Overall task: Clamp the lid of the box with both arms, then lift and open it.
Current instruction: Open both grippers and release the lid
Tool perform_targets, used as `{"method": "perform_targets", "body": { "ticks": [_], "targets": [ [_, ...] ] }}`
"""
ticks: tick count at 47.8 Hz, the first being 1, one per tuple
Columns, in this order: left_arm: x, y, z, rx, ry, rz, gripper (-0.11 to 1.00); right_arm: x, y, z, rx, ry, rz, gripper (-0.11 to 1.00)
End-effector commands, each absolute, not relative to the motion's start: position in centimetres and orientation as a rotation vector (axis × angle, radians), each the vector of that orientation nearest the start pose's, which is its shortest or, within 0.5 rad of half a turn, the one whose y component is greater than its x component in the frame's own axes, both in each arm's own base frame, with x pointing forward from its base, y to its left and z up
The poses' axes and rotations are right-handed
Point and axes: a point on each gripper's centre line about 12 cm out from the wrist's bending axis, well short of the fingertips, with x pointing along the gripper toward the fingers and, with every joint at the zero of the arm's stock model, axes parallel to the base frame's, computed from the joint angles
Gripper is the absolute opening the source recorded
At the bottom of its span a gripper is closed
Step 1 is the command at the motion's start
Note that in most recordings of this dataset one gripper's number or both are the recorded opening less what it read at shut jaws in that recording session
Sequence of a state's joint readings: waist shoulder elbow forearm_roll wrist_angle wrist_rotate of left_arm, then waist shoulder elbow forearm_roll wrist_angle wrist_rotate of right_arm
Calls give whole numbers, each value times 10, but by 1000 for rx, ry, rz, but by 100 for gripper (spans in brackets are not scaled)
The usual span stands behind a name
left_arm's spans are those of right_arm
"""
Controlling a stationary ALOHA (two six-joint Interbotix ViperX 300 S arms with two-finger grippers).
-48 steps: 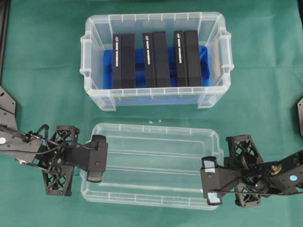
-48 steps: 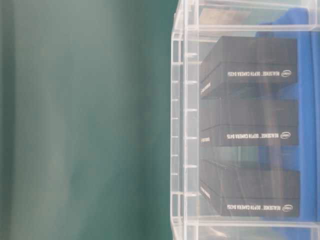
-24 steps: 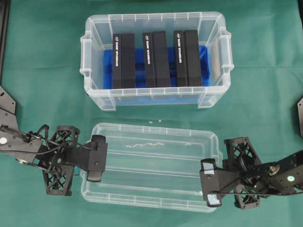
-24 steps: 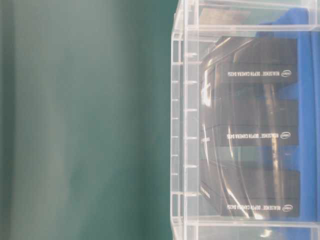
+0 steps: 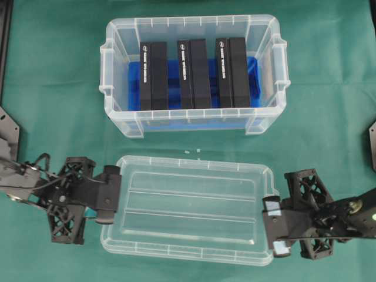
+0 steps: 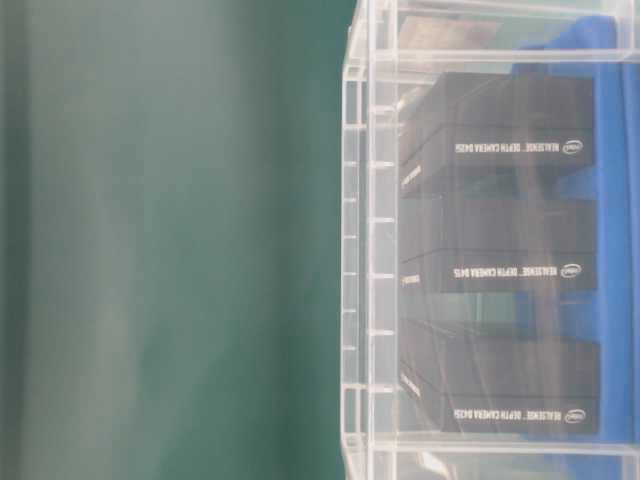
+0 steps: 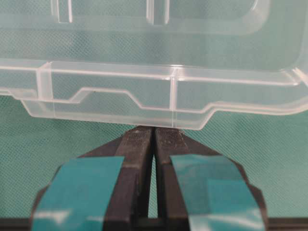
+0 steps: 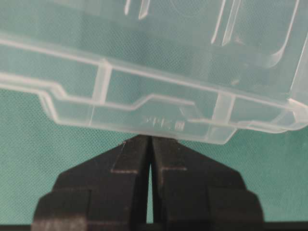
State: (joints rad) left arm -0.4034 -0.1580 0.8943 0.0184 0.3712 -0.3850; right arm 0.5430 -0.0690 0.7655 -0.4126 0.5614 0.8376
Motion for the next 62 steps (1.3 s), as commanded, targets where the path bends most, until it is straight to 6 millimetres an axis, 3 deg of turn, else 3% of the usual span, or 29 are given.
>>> {"method": "perform_targets", "body": {
  "ticks": [1,17,39,51,62],
  "targets": [
    [261,-114,136,-125,1093,-162,1,273,139,140,-5,1125,21,0],
    [230,-108,135,-219,1102,-121,1,240,129,138,77,1156,-65,0],
    [232,-109,141,-220,1085,-130,1,246,132,146,83,1127,-56,0],
    [242,-118,163,-232,1018,-166,1,260,140,167,103,1090,-58,0],
    [251,-132,197,-222,929,-235,1,275,151,205,136,1005,-28,0]
  ]
}}
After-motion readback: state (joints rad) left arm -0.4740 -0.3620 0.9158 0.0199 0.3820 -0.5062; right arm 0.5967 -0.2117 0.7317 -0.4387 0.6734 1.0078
